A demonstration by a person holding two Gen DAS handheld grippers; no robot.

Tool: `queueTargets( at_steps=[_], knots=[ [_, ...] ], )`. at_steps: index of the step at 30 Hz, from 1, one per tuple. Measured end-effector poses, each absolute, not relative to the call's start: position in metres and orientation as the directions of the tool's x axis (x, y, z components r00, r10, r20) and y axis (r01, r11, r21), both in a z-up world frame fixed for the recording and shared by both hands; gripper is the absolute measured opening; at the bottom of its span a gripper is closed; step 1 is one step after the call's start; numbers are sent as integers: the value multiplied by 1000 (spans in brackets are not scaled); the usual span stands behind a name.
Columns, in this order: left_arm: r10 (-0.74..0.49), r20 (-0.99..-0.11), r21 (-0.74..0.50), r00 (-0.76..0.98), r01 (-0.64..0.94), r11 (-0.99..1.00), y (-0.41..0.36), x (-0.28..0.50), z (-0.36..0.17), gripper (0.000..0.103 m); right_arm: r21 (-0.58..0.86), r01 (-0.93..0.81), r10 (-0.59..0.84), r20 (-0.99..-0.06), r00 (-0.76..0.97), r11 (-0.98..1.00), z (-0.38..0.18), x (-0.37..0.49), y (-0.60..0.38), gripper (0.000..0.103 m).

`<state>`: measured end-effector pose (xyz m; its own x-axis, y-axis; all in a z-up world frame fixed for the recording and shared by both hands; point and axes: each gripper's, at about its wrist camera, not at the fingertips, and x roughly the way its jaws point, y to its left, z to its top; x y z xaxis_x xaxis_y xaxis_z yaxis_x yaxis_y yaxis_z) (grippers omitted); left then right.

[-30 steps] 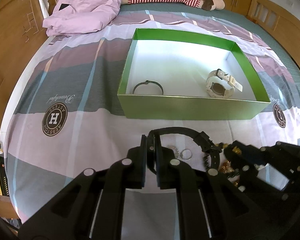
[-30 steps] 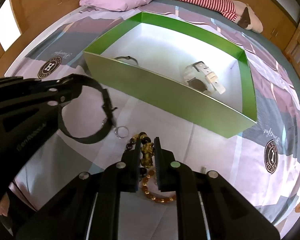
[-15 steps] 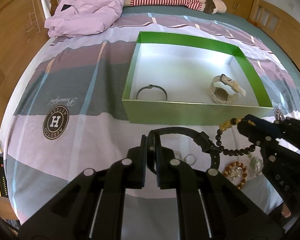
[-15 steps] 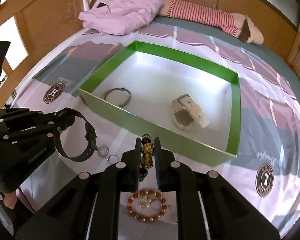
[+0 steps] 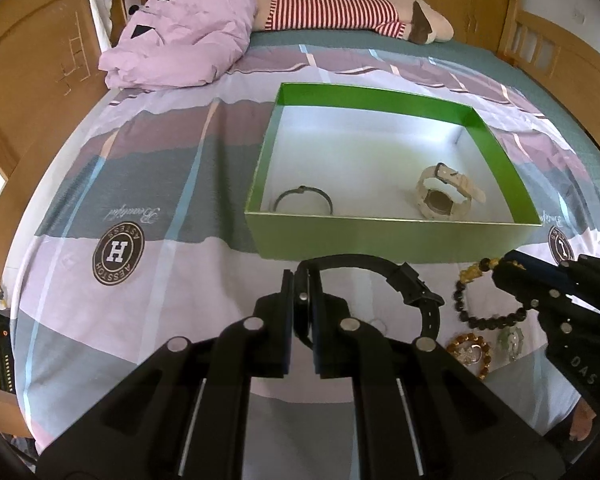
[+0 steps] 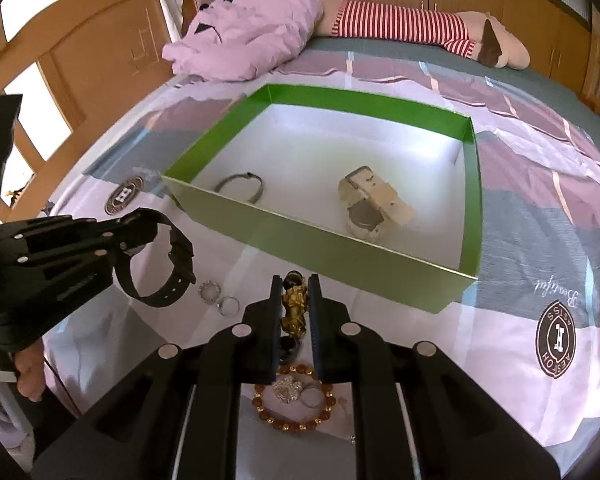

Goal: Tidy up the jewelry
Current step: 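Lift the black watch with the left tool while the right lifts the bead bracelet, then lower the black watch into the box with the left tool while the right releases the bracelet there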

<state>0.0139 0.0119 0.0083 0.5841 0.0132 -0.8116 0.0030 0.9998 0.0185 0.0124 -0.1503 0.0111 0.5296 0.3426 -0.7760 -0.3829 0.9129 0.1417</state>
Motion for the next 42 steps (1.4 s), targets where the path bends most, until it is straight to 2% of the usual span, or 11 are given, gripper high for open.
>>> queueTargets(
  at_steps=[10, 22, 28, 31, 37, 42],
  knots=[
    [0, -800, 2, 600, 3, 1000, 15, 10, 15, 7, 165, -387, 373, -740, 559, 907, 24, 8, -155, 12],
    [-15, -787, -14, 616, 6, 1000, 20, 10, 25, 7, 158, -395, 372, -744, 554, 905, 23, 8, -151, 12],
    [-81, -739, -63, 668, 52, 997, 27, 25, 59, 7, 161, -394, 380, -723, 577, 905, 34, 9, -152, 12],
    [-110, -722, -82, 683, 73, 994, 26, 37, 71, 7, 159, -400, 393, -683, 616, 903, 56, 11, -152, 12],
    [-138, -755, -106, 641, 87, 990, 18, 84, 62, 7, 183, -405, 424, -627, 654, 896, 87, 41, -157, 12],
    [-139, -810, -115, 570, 78, 990, 8, 113, 27, 9, 215, -404, 437, -666, 605, 889, 71, 79, -160, 12]
  ],
)
